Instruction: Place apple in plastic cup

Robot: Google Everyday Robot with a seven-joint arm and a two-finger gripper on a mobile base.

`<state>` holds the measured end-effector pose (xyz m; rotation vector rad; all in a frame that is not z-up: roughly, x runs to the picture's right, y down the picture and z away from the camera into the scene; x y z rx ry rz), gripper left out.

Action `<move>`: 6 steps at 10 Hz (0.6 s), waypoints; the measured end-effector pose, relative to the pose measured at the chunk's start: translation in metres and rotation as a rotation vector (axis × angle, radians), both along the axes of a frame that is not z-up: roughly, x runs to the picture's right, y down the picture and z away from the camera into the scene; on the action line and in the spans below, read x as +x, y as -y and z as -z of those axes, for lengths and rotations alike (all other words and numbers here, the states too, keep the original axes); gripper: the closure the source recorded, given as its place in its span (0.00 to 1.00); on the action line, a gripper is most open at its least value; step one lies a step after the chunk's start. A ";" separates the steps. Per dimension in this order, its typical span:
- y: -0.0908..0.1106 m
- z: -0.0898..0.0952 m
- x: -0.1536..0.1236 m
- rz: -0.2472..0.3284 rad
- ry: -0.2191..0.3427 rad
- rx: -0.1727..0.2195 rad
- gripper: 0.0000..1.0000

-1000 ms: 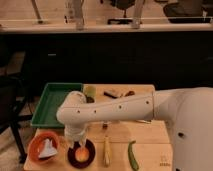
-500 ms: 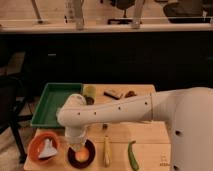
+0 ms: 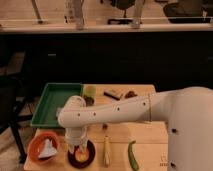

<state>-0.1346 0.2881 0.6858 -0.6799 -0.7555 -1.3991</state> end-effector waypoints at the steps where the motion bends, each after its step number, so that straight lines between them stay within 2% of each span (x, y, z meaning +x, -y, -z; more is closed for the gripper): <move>1: 0.000 0.000 0.000 0.002 -0.002 -0.001 0.50; 6: 0.000 -0.002 -0.001 0.006 -0.008 -0.010 0.50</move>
